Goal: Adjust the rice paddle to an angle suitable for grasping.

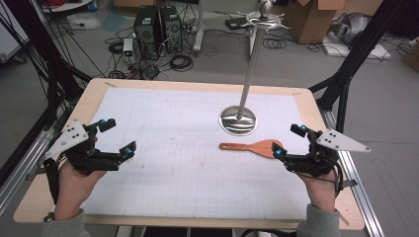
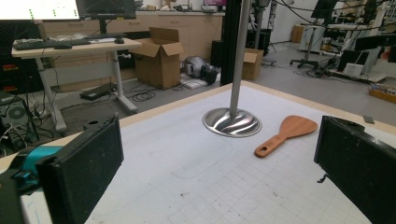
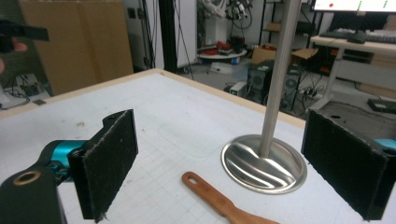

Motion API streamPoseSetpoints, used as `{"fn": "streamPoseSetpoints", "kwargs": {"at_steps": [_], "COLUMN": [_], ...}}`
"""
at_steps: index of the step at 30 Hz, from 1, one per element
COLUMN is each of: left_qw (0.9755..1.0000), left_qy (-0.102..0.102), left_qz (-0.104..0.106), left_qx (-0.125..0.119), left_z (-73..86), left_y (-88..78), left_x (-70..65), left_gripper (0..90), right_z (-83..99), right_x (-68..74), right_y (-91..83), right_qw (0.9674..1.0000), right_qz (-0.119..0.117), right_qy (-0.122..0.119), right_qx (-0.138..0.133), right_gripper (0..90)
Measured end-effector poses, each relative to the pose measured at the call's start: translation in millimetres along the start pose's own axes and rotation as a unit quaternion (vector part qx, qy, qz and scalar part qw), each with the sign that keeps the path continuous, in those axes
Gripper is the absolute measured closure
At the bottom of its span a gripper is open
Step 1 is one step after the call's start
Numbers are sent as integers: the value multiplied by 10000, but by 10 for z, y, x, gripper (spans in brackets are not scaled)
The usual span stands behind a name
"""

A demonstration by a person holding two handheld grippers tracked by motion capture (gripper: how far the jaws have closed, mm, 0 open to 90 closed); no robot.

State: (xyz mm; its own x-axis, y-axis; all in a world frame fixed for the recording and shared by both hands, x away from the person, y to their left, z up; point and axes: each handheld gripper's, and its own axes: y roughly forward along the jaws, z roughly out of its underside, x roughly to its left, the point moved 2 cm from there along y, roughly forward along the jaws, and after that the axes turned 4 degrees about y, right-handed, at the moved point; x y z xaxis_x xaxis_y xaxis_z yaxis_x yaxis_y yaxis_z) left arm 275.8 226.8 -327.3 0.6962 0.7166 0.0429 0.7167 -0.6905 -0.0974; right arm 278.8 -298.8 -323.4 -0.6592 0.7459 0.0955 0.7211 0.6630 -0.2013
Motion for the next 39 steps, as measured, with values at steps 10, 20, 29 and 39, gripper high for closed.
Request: {"fn": "streamPoseSetpoints", "kwargs": {"at_steps": [10, 20, 29, 39], "left_qw": [9999, 9995, 9993, 9988], "left_qy": [-44, -72, -33, -56], "left_qz": [-113, -190, -202, -260], "left_qx": [74, 223, 319, 422], "left_z": [56, 137, 162, 235], "left_y": [-81, -120, -177, -253], "left_x": [21, 36, 1, 13], "left_gripper": [18, 18, 18, 18], "right_z": [50, 127, 212, 295], "right_x": [-48, -99, -115, -156], "right_y": [154, 312, 460, 663], "right_qw": [9992, 9976, 9955, 9944], "right_qz": [162, 248, 436, 415], "right_qy": [-12, -29, -122, -130], "right_qx": [372, 641, 829, 958], "right_gripper": [96, 329, 608, 817]}}
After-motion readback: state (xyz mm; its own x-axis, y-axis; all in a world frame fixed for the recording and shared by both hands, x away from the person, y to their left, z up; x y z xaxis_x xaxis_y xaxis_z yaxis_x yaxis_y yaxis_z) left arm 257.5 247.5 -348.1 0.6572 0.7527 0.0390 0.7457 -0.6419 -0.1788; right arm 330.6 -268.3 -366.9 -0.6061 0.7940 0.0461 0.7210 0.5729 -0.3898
